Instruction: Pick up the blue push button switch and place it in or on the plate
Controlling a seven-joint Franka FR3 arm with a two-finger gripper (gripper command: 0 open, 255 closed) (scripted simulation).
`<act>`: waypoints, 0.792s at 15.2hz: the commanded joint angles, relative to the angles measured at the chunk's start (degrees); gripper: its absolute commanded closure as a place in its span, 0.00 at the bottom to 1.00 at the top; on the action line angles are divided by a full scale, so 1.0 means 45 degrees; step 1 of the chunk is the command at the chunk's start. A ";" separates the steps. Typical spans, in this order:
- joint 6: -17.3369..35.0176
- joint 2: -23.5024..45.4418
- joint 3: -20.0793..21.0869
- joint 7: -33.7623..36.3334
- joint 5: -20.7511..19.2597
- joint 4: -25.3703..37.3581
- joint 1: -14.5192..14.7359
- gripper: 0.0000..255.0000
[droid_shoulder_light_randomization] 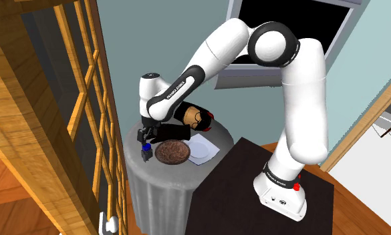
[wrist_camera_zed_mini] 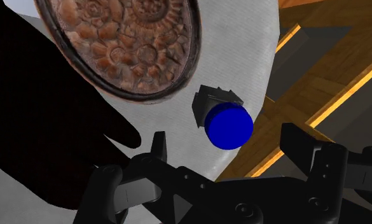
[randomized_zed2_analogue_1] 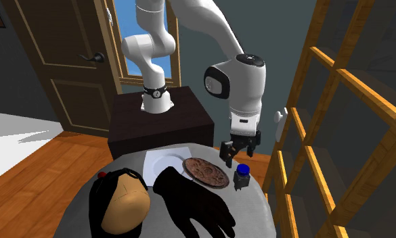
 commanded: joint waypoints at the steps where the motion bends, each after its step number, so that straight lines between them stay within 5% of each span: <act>1: 0.0176 0.1127 -0.0053 0.0202 -0.0176 0.0941 0.0264 0.00; 12: 0.0987 0.2392 -0.0232 0.0332 -0.0359 0.1394 0.0449 0.00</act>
